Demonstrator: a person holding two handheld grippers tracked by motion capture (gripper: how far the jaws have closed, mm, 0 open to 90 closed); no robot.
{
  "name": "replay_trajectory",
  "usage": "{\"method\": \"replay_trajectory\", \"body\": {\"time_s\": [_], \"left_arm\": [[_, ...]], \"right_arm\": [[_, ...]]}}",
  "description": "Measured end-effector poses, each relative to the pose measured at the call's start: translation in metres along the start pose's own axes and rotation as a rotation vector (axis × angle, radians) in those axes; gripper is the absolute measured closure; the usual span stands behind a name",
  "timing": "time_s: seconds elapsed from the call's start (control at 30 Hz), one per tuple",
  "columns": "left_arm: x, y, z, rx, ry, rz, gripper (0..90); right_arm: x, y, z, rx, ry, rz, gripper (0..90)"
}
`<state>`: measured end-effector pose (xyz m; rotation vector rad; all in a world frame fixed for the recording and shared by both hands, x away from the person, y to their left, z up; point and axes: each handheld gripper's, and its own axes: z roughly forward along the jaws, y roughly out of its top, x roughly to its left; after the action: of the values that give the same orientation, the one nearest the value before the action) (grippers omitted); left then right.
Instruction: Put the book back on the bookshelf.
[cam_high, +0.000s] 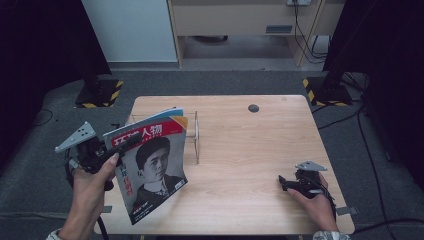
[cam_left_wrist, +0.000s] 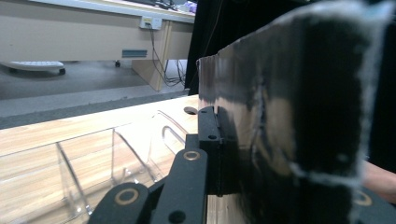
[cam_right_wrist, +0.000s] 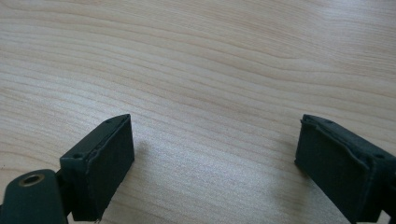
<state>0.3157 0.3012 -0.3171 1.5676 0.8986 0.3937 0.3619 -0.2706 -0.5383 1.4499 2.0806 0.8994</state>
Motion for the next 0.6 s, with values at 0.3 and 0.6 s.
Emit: {"method": "replay_trajectory", "body": {"time_s": [0.3,0.6], "left_arm": [[0.008,-0.002,-0.013,-0.016,0.015,-0.015,86.7],[0.014,-0.004,-0.024,-0.020,0.036,-0.017,86.6]], "right_arm": [[0.000,0.000,0.000,0.000,-0.001,-0.001,11.7],[0.000,0.000,0.000,0.000,0.000,0.000,11.7]]}}
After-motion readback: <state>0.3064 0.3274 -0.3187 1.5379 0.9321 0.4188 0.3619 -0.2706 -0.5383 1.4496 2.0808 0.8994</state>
